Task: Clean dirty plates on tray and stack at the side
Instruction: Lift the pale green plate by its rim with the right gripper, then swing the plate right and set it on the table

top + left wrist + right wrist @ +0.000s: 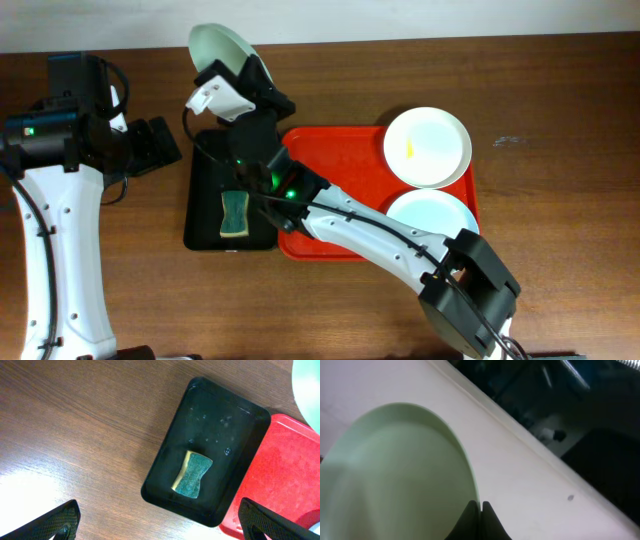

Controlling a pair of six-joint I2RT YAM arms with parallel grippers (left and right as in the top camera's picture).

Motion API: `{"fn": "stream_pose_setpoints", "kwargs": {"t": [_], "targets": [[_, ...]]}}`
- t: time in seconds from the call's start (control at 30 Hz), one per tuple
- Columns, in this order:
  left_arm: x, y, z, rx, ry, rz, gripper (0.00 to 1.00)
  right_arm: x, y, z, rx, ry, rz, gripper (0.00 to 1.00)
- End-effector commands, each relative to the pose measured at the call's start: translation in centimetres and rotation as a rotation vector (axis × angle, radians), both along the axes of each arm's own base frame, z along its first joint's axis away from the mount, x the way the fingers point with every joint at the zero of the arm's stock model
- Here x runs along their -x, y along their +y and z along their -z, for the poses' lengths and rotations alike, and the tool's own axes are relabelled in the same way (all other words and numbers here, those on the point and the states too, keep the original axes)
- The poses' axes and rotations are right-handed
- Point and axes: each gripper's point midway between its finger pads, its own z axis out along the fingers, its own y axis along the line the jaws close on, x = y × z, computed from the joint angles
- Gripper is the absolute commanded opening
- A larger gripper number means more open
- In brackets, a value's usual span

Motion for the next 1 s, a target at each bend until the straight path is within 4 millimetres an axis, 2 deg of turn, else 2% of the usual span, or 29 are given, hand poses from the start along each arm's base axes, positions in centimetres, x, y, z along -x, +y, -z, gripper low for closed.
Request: {"fn": "stream_pose_setpoints", "kwargs": {"t": [0.0, 0.13, 0.17, 0.2, 0.27, 0.33, 0.4, 0.47, 0.5, 0.63, 0.7, 0.73, 0.8, 0.83, 0.87, 0.97], "targets": [[0.0, 0.3, -0.5, -0.006, -0.016, -0.012, 0.99, -1.6, -3.3, 2.2, -0.334, 0.084, 0.105, 0.04], [0.0, 0.3, -0.5, -0.006, -0.016, -0.012, 0.99, -1.8, -3.2, 10.0, -0.579, 0.405, 0.064, 0.04], [0.0, 0.3, -0.5, -0.006, -0.016, -0.012, 0.99, -1.8, -3.2, 10.9, -0.636, 0.457, 0.055, 0.04], [0.0, 0.3, -0.5, -0.006, -0.016, -0.012, 0.99, -2.0, -3.2, 11.0, -0.679, 0.491, 0.034, 0.04], [0.0, 0.3, -0.5, -0.006, -0.016, -0.012, 0.99, -2.7, -3.8, 9.5, -0.730, 0.521, -0.029, 0.04], [0.0, 0.3, -0.5, -0.006, -0.016, -0.012, 0.99, -3.2, -5.7, 7.1, -0.765, 0.509, -0.045, 0.04], [0.0, 0.3, -0.5, -0.006, -0.016, -0.012, 0.99, -3.3, -8.6, 5.2, -0.787, 0.516, -0.038, 0.04], [0.0, 0.3, -0.5, -0.006, -0.016, -0.012, 0.99, -3.0, -12.5, 3.9, -0.796, 0.545, 0.002, 0.04], [0.0, 0.3, -0.5, -0.006, -0.016, -0.012, 0.99, -2.6, -15.4, 3.7, -0.796, 0.574, 0.049, 0.04], [0.0, 0.3, -0.5, -0.006, -0.016, -0.012, 0.99, -1.1, -26.2, 4.5, -0.837, 0.676, 0.238, 0.04], [0.0, 0.3, -0.5, -0.006, -0.016, -0.012, 0.99, -0.2, -31.7, 5.6, -0.911, 0.741, 0.317, 0.05], [0.0, 0.3, -0.5, -0.006, -0.016, -0.012, 0.99, 0.2, -33.9, 6.1, -0.951, 0.765, 0.347, 0.09], [0.0, 0.3, -0.5, -0.006, -0.016, -0.012, 0.99, 1.2, -38.5, 7.6, -1.025, 0.804, 0.437, 0.09], [0.0, 0.3, -0.5, -0.006, -0.016, -0.012, 0.99, 1.8, -40.7, 8.3, -1.057, 0.815, 0.488, 0.09], [0.0, 0.3, -0.5, -0.006, -0.016, -0.012, 0.99, 2.6, -43.2, 9.3, -1.089, 0.826, 0.553, 0.04], [0.0, 0.3, -0.5, -0.006, -0.016, -0.012, 0.99, 5.4, -49.7, 12.2, -1.171, 0.857, 0.743, 0.04]]}}
